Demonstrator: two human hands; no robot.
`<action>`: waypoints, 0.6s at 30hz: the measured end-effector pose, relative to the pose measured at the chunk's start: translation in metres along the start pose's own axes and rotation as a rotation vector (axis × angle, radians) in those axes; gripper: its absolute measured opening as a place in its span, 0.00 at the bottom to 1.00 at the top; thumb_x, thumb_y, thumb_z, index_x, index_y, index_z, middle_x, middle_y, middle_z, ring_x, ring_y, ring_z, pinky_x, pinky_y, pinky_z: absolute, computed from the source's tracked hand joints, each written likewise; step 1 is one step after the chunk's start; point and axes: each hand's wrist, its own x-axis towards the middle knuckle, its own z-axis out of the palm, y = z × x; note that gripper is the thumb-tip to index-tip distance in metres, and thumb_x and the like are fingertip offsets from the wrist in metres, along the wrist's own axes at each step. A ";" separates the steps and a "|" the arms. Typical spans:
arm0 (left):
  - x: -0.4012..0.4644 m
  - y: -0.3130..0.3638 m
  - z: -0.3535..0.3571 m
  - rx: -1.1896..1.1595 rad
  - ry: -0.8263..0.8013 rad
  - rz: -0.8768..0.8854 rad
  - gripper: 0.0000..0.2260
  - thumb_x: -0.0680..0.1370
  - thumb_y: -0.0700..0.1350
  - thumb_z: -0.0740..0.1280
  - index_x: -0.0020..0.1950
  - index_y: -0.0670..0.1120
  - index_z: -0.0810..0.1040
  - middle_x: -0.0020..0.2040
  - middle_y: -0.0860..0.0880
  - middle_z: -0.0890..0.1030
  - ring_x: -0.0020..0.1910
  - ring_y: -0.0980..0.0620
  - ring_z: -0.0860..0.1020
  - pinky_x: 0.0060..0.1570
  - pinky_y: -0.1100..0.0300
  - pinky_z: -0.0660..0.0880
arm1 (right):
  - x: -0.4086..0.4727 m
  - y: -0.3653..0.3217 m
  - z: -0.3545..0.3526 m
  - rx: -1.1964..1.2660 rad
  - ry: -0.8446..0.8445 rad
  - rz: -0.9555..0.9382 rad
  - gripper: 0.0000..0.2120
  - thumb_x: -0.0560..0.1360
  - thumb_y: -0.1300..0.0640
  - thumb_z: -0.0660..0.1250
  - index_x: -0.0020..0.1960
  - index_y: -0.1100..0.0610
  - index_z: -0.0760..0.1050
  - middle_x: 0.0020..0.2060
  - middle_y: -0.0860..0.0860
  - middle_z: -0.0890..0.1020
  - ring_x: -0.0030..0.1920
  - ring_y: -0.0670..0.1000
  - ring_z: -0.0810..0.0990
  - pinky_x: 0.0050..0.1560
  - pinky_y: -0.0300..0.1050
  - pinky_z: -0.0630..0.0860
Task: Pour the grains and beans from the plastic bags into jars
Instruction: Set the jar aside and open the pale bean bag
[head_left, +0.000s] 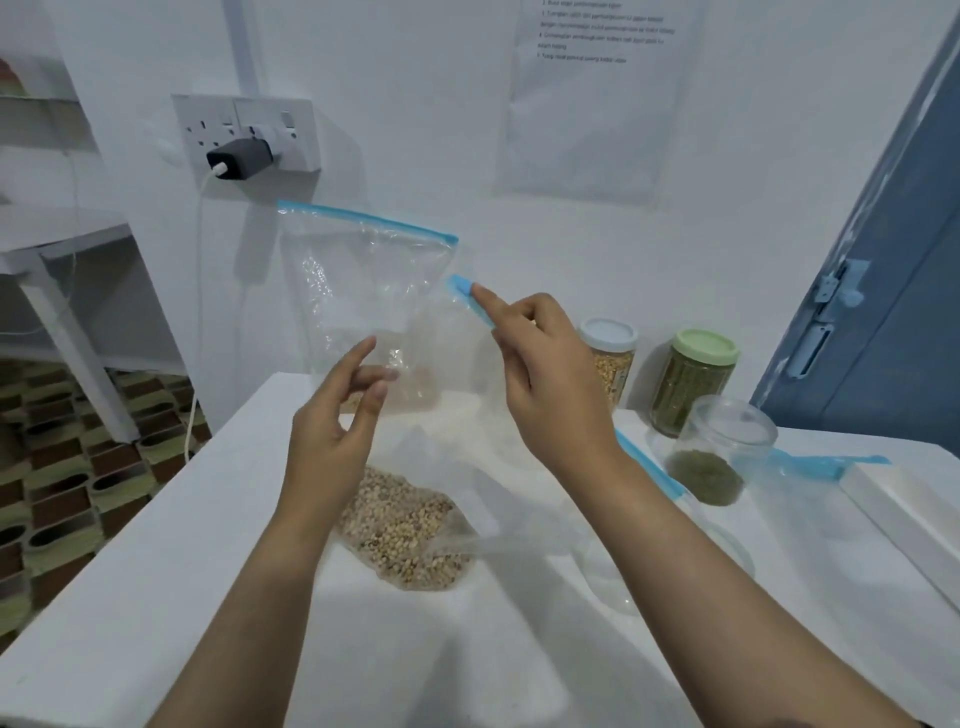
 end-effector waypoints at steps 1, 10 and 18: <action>-0.008 -0.013 -0.003 0.016 0.019 -0.051 0.17 0.82 0.47 0.64 0.71 0.56 0.72 0.54 0.60 0.82 0.59 0.64 0.77 0.51 0.79 0.68 | 0.000 0.000 0.000 0.004 0.006 0.003 0.25 0.78 0.66 0.58 0.73 0.54 0.72 0.48 0.51 0.72 0.43 0.53 0.75 0.37 0.58 0.78; -0.025 -0.051 -0.008 -0.040 0.139 -0.188 0.12 0.81 0.41 0.66 0.59 0.56 0.80 0.45 0.55 0.80 0.48 0.56 0.78 0.55 0.64 0.73 | 0.001 -0.006 -0.001 0.027 0.030 -0.023 0.24 0.77 0.65 0.57 0.72 0.55 0.73 0.47 0.48 0.71 0.45 0.51 0.75 0.40 0.49 0.76; 0.000 -0.019 -0.013 -0.199 0.260 -0.131 0.12 0.79 0.38 0.69 0.52 0.56 0.81 0.45 0.53 0.80 0.49 0.56 0.78 0.58 0.63 0.76 | -0.004 -0.013 -0.028 0.084 0.147 -0.040 0.25 0.76 0.71 0.59 0.71 0.59 0.74 0.46 0.52 0.73 0.43 0.47 0.72 0.45 0.29 0.67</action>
